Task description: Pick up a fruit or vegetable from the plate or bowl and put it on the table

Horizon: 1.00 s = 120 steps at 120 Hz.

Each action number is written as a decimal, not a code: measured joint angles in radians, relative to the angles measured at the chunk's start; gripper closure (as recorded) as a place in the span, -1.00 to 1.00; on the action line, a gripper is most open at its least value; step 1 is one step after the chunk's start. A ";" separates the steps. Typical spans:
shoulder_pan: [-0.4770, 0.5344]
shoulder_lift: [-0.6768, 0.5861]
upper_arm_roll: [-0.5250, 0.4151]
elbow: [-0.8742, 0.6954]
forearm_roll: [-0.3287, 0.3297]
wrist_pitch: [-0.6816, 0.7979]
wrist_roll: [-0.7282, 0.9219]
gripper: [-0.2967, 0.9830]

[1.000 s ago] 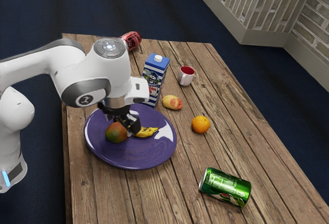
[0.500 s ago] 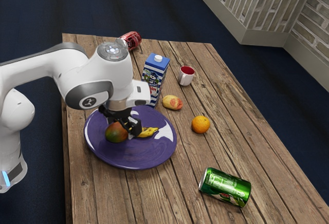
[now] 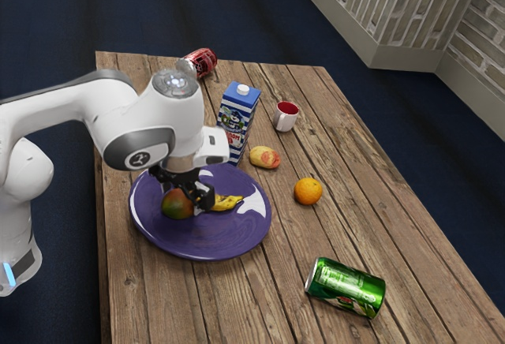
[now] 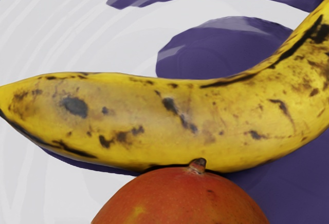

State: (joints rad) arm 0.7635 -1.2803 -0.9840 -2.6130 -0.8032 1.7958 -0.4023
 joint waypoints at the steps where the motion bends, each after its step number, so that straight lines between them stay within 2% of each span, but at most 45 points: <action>1: 0.000 0.000 0.000 -0.001 0.000 0.001 0.000 -0.44; 67: -0.004 0.004 -0.024 -0.026 -0.023 0.054 -0.004 -0.38; 120: -0.011 0.010 -0.023 -0.029 -0.025 0.058 -0.010 -0.16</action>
State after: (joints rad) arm 0.7524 -1.2705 -1.0071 -2.6418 -0.8279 1.8537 -0.4127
